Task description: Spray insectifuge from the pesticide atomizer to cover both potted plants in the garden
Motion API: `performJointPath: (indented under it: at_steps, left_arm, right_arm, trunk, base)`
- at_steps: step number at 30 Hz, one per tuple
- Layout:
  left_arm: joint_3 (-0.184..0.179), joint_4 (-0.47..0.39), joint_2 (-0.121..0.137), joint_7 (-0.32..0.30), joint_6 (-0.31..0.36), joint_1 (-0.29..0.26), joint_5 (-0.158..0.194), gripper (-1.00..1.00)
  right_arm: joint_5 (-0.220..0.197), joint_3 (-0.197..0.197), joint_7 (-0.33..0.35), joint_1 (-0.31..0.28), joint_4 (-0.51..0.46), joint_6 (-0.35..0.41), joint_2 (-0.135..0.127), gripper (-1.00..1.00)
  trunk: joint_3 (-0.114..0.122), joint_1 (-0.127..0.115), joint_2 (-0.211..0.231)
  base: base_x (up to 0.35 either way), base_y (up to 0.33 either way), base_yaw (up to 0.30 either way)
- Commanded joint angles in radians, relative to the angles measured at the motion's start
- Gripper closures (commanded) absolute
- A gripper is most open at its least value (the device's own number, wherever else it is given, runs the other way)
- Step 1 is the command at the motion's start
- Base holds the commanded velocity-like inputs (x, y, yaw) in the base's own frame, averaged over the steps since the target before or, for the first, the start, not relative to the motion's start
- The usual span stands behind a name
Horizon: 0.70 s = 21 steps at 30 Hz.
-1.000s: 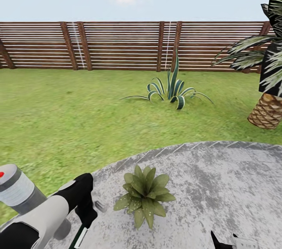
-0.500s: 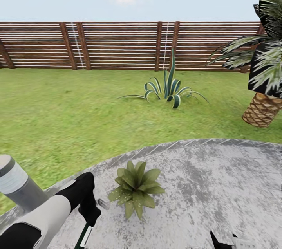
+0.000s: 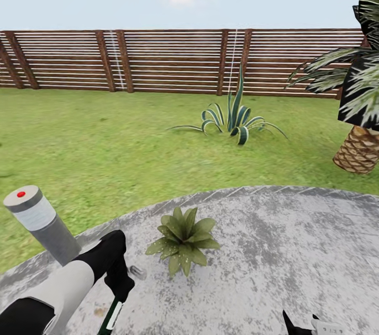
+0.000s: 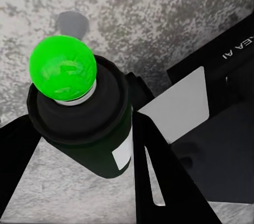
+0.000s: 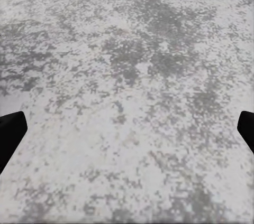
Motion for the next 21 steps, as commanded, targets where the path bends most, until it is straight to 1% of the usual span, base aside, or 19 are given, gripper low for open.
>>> performJointPath:
  at_steps: [1,2,5,8,15,21]
  left_arm:
    - [-0.001,-0.002,0.003,-0.010,0.008,-0.002,-0.007,1.00]
    - [0.003,-0.002,0.004,-0.010,0.008,-0.002,-0.007,1.00]
    - [0.036,-0.002,0.007,-0.008,0.007,-0.004,-0.007,1.00]
    - [0.053,-0.002,0.004,-0.007,0.006,-0.005,-0.007,1.00]
    - [0.060,-0.003,-0.001,-0.008,0.007,-0.009,-0.007,1.00]
    - [0.060,-0.002,-0.001,-0.007,0.007,-0.010,-0.007,1.00]
  right_arm:
    - [0.004,-0.008,0.008,-0.001,0.000,-0.003,0.000,-1.00]
    - [0.004,-0.008,0.008,-0.001,0.000,-0.003,0.000,-1.00]
    - [0.004,-0.009,0.008,-0.001,0.000,-0.003,0.000,-1.00]
    - [0.004,-0.011,0.008,-0.001,0.000,-0.003,-0.001,-1.00]
    - [0.004,-0.012,0.007,-0.001,-0.002,-0.003,-0.001,-1.00]
    - [0.004,-0.010,0.007,-0.001,-0.002,-0.003,-0.001,-1.00]
  trunk:
    - [-0.001,0.000,0.000]
    - [-0.001,0.000,0.000]
    - [-0.001,0.000,0.000]
    - [-0.001,0.000,0.000]
    - [-0.001,0.000,0.000]
    - [-0.001,0.000,0.000]
  base:
    - [-0.015,-0.007,0.007]
    - [-0.010,-0.004,0.004]
    - [-0.003,-0.001,0.001]
    - [0.000,0.000,0.000]
    - [0.000,-0.026,0.000]
    - [0.000,-0.243,0.000]
